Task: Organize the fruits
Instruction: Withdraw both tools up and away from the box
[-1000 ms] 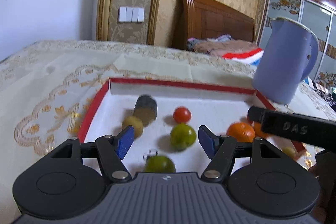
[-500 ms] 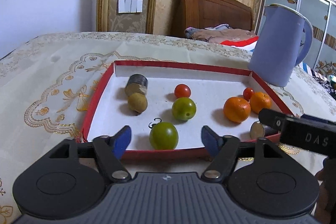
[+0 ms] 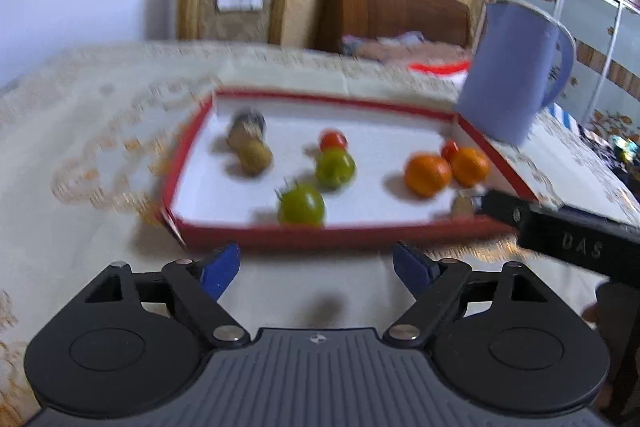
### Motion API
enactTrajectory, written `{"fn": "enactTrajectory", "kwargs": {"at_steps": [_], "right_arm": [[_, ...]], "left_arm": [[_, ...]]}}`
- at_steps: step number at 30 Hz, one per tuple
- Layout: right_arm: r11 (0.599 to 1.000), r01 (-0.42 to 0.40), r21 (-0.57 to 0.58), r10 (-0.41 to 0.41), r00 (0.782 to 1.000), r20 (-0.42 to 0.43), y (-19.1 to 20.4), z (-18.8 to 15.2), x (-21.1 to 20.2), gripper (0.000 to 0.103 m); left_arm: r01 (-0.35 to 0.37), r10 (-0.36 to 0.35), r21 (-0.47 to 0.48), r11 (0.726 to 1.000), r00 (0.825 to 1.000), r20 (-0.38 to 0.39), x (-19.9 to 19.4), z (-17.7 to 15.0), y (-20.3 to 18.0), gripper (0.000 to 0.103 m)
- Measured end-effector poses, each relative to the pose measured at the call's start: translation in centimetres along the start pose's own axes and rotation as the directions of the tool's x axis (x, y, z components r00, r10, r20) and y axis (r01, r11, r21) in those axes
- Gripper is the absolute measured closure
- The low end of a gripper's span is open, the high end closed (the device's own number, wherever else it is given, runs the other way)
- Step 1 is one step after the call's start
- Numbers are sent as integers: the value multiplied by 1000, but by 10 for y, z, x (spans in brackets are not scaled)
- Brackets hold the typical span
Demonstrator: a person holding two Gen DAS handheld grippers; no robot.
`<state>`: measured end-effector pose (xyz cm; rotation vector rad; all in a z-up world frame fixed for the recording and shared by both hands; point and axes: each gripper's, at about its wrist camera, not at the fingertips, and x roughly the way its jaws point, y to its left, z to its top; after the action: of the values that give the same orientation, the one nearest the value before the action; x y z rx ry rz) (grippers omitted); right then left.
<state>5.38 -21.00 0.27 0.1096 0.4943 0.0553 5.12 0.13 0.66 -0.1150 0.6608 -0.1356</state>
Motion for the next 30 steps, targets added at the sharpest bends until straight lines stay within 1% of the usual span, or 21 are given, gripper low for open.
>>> {"fn": "enactTrajectory", "kwargs": {"at_steps": [1, 3, 6, 8, 10, 12, 14, 16, 18, 23, 25, 27, 30], "right_arm": [[1000, 1, -2, -1, 1000, -1, 0, -1, -1, 0], [1000, -2, -6, 2, 1000, 0, 0, -4, -6, 0], [1000, 7, -22, -7, 1000, -1, 0, -10, -12, 0], [999, 10, -42, -11, 1000, -17, 1, -15, -14, 0], [999, 5, -43, -6, 1000, -16, 2, -20, -19, 0], [999, 4, -35, -4, 1000, -12, 1, -20, -22, 0], [1000, 12, -17, -13, 999, -33, -1, -19, -18, 0], [1000, 14, 4, -14, 999, -49, -3, -19, -15, 0], [1000, 12, 11, -11, 999, -45, -4, -19, -15, 0], [1000, 12, -6, -12, 999, -42, 3, -18, -14, 0], [1000, 18, -5, -18, 999, -40, 4, -18, -13, 0], [1000, 27, 0, -27, 999, -39, 3, -18, -13, 0], [999, 34, 11, -34, 999, -35, 4, -17, -12, 0]], "left_arm": [[-5, 5, -3, 1000, 1000, -7, 1, -2, 1, 19], [-27, 27, -7, 1000, 1000, 5, 0, -3, 3, 19], [-31, 31, -26, 999, 999, 19, -2, -4, 7, 19], [-29, 29, -21, 999, 1000, 11, -2, -6, 6, 19], [-35, 35, -1, 999, 999, 8, -3, -9, 3, 19], [-50, 50, 21, 999, 998, 26, -6, -11, -1, 19], [-66, 64, 41, 997, 997, 49, -8, -13, -4, 19], [-80, 76, 52, 995, 994, 73, -10, -14, -7, 19], [-93, 88, 54, 994, 992, 87, -9, -14, -9, 19], [-92, 86, 58, 994, 992, 90, -7, -14, -11, 19], [-103, 96, 56, 993, 989, 113, -10, -14, -12, 19], [-124, 113, 62, 990, 982, 152, -14, -15, -14, 19], [-109, 97, 60, 992, 980, 176, -19, -16, -13, 19]]}}
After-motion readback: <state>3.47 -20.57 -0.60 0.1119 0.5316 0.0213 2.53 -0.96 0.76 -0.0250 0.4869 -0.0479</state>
